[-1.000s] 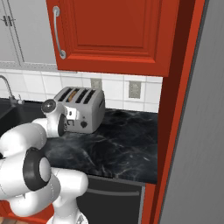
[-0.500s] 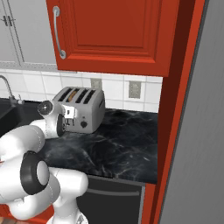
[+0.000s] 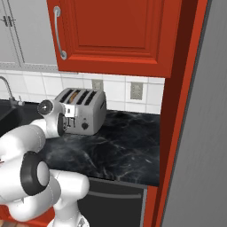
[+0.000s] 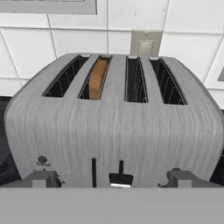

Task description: Start the toaster. Once the lever pops up, take the bread to the plate on the dining counter.

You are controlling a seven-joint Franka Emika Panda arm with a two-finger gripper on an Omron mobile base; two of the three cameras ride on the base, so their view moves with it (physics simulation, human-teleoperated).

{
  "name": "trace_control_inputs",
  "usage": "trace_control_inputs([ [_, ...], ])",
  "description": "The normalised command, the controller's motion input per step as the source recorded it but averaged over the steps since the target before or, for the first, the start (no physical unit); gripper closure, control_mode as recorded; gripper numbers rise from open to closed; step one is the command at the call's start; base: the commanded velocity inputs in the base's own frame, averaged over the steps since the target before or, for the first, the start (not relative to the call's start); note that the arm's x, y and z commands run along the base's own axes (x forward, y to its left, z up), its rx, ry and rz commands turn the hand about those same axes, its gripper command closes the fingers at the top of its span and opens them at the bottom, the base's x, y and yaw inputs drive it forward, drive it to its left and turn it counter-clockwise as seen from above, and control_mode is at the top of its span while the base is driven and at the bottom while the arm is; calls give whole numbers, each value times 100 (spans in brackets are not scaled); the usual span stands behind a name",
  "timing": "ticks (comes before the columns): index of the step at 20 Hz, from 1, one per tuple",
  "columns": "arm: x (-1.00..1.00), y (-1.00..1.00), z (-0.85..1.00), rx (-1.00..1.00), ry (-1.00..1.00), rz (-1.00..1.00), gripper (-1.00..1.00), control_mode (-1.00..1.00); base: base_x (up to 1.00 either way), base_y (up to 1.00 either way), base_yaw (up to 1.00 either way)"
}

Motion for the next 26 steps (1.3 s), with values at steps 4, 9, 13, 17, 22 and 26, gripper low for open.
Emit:
trace_control_inputs([
  [4, 14, 0, 23, 1, 0, 0, -100, -100, 0, 0, 0],
  [9, 10, 0, 20, 0, 0, 0, -100, -100, 0, 0, 0],
  [13, 17, 6, 16, 0, 0, 0, -100, -100, 0, 0, 0],
  [17, 22, 18, 10, 0, 0, -2, -100, -100, 0, 0, 0],
  [22, 19, 24, 1, 0, 0, -2, -100, -100, 0, 0, 0],
  [26, 11, 18, 0, 0, 0, -1, -100, -100, 0, 0, 0],
])
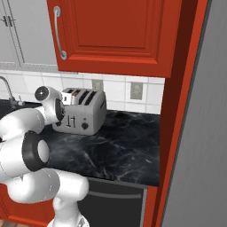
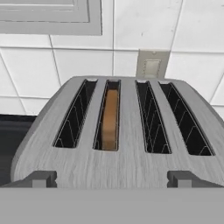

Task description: Start the toaster. Once the lever pops up, take the bread to the plate on the dining counter.

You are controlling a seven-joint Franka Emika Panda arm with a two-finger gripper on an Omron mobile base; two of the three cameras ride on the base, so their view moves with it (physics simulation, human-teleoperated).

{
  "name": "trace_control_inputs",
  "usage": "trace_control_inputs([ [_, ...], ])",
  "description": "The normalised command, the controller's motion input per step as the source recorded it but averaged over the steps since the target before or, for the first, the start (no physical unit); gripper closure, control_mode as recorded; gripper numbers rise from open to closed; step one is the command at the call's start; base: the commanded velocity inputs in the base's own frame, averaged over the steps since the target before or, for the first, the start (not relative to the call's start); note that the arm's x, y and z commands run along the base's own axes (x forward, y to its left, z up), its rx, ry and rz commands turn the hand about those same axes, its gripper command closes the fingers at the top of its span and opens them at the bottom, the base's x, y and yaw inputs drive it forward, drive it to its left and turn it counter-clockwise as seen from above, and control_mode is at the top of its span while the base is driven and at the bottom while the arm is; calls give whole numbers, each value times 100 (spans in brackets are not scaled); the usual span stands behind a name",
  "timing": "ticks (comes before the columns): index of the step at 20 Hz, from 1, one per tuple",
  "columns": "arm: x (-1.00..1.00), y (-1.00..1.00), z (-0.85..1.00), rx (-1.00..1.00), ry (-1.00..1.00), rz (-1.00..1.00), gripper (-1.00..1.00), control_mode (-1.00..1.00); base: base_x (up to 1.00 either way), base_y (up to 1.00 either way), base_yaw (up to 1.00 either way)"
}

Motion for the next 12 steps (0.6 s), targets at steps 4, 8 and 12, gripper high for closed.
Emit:
trace_control_inputs([
  [4, 11, 12, 0, 0, 0, -1, -100, -100, 0, 0, 0],
  [8, 13, 3, 1, 0, 0, 0, -100, -100, 0, 0, 0],
  [12, 14, 0, 0, 0, 0, 0, -100, -100, 0, 0, 0],
])
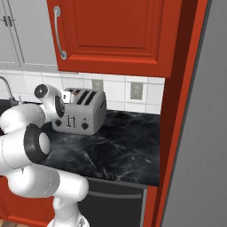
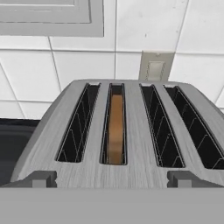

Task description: Start the toaster. Once the lever pops up, take the bread to the plate on the dining counter.

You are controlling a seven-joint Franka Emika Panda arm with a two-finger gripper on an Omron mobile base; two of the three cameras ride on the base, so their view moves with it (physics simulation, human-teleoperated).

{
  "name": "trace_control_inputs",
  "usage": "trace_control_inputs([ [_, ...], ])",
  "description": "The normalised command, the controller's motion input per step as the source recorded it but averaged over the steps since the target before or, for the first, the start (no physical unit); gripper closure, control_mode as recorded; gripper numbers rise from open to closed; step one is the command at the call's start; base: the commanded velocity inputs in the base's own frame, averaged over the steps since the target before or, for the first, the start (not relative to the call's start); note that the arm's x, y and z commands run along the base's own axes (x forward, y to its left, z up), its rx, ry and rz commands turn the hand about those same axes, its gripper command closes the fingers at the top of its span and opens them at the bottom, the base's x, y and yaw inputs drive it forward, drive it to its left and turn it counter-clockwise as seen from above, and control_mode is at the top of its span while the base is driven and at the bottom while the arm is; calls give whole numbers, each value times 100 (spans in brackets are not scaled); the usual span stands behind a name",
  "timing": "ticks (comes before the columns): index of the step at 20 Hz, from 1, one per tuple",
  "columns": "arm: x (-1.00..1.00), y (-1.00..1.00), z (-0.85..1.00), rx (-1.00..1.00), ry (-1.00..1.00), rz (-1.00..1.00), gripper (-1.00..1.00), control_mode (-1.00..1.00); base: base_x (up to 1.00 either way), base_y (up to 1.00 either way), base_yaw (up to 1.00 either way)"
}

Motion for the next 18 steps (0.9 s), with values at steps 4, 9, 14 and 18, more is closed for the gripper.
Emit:
trace_control_inputs([
  [4, 16, 0, 0, 0, 0, 0, -100, -100, 0, 0, 0],
  [9, 12, -1, 0, 0, 0, 0, -100, -100, 0, 0, 0],
  [14, 13, -3, 0, 0, 0, 0, -100, -100, 0, 0, 0],
  [18, 11, 0, 0, 0, 0, 0, -100, -100, 0, 0, 0],
])
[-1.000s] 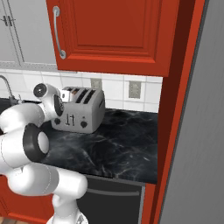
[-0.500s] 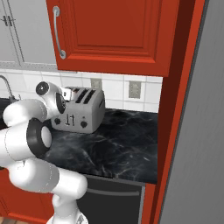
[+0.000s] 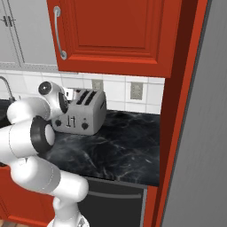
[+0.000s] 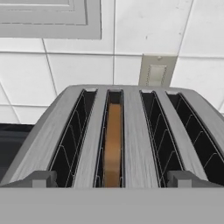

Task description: Start the toaster. Once the lever pops up, take the bread to the plate on the dining counter.

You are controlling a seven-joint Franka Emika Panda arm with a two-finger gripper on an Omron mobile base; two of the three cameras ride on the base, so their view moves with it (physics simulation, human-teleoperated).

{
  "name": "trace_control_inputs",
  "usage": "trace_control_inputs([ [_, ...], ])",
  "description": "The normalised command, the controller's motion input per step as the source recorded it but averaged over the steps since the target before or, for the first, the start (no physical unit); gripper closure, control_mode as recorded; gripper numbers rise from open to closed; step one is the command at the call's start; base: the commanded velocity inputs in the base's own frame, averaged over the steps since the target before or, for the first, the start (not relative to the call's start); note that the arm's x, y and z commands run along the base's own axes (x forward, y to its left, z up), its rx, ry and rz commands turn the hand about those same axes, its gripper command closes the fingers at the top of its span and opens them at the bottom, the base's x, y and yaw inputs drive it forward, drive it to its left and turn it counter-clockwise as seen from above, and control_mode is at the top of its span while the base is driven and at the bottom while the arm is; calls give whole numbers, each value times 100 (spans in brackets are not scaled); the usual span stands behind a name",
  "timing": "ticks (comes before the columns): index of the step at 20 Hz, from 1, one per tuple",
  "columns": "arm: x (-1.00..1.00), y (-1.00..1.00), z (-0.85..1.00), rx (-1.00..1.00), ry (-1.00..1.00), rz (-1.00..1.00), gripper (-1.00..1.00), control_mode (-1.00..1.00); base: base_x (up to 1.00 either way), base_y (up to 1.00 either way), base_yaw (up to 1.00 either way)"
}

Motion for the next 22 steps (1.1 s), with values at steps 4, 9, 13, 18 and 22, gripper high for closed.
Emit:
trace_control_inputs([
  [4, 17, 0, 0, 0, 0, 0, -100, -100, 0, 0, 0],
  [9, 16, 0, 0, 0, 0, 0, -100, -100, 0, 0, 0],
  [13, 8, 0, -1, 0, 0, 0, -100, -100, 0, 0, 0],
  [18, 0, 0, 0, 0, 0, 0, -100, -100, 0, 0, 0],
  [22, 0, 0, 0, 0, 0, 0, -100, -100, 0, 0, 0],
])
